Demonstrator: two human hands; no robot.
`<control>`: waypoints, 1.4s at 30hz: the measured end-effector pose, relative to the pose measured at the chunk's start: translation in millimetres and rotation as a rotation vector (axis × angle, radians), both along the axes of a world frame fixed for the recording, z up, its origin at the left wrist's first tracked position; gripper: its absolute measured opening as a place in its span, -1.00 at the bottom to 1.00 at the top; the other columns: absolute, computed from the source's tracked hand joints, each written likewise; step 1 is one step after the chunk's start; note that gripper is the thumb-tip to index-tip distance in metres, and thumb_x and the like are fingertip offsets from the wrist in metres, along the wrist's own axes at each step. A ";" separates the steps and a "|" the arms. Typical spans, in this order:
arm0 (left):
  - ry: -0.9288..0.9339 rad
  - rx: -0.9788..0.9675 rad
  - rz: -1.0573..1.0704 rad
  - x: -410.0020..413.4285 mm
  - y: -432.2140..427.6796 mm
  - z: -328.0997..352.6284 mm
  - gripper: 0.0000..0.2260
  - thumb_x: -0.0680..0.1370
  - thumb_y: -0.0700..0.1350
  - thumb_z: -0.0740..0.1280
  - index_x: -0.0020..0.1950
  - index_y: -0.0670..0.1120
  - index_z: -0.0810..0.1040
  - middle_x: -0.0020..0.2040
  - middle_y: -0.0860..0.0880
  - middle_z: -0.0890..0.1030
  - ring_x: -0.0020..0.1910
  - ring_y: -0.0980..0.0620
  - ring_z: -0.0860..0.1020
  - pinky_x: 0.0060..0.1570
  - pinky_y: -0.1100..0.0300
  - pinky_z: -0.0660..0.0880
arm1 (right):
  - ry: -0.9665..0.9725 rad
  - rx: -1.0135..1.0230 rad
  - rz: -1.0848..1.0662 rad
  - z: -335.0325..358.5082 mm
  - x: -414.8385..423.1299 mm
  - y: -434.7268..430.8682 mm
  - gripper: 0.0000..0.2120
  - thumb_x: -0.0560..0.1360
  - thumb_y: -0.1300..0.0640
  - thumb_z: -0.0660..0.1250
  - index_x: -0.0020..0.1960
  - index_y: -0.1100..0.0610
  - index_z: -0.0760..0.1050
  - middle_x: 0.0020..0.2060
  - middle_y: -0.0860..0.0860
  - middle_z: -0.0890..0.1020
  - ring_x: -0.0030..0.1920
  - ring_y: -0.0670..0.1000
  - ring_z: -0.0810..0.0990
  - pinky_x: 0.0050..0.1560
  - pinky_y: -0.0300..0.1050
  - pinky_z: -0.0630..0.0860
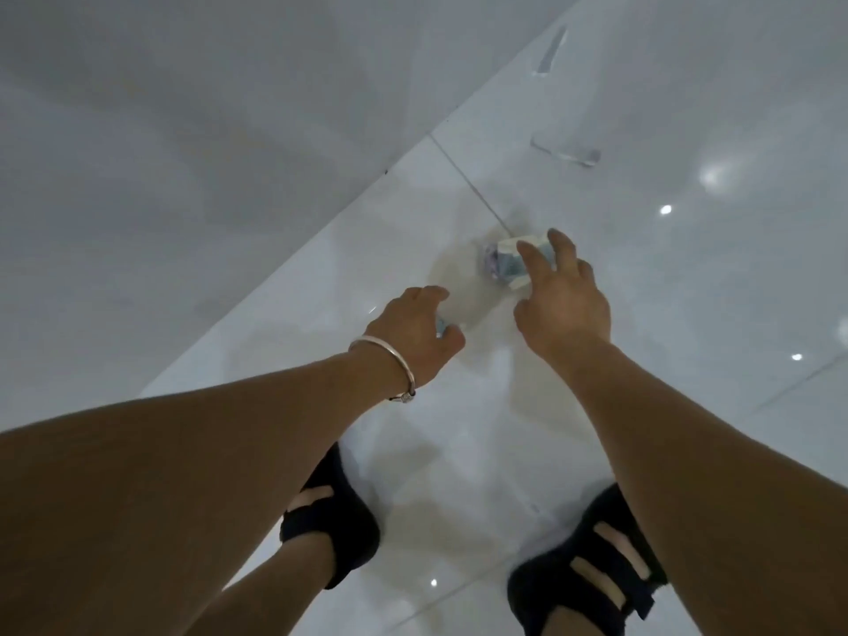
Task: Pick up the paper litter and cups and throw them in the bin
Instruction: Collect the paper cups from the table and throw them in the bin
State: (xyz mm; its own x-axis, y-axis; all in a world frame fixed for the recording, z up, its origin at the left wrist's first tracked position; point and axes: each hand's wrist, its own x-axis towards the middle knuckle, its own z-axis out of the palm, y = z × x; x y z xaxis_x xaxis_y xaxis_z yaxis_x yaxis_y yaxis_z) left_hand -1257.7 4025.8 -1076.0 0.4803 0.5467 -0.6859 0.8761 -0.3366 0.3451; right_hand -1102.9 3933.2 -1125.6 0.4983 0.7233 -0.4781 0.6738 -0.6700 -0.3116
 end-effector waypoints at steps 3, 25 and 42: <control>-0.008 -0.011 -0.013 -3.6 7.9 -23.8 -0.49 0.52 0.01 0.28 0.45 -0.06 0.28 0.40 -0.08 0.36 0.35 -0.07 0.37 0.32 0.01 0.33 | -0.057 0.005 0.066 -28.1 6.8 0.2 -0.56 0.49 0.22 0.29 0.36 0.03 0.42 0.45 0.06 0.25 0.22 0.22 0.40 0.04 0.07 0.46; 0.019 0.052 0.057 -49.6 16.0 60.5 -0.41 0.33 0.08 0.47 0.24 -0.09 0.32 0.12 -0.03 0.38 0.05 -0.03 0.43 -0.01 0.10 0.45 | 0.362 0.272 0.054 58.2 -63.2 -34.4 -0.32 0.36 0.03 0.50 0.41 0.09 0.34 0.31 0.04 0.44 0.19 0.06 0.50 0.08 -0.09 0.50; 0.026 0.030 0.058 -85.6 13.3 52.0 -0.51 0.40 0.03 0.43 0.28 -0.03 0.43 0.22 -0.02 0.35 0.15 -0.05 0.45 0.16 0.03 0.46 | 0.178 -0.010 0.163 29.7 -108.3 1.4 -0.57 0.52 0.17 0.26 0.38 0.03 0.40 0.21 0.09 0.42 0.16 0.12 0.42 -0.06 -0.03 0.50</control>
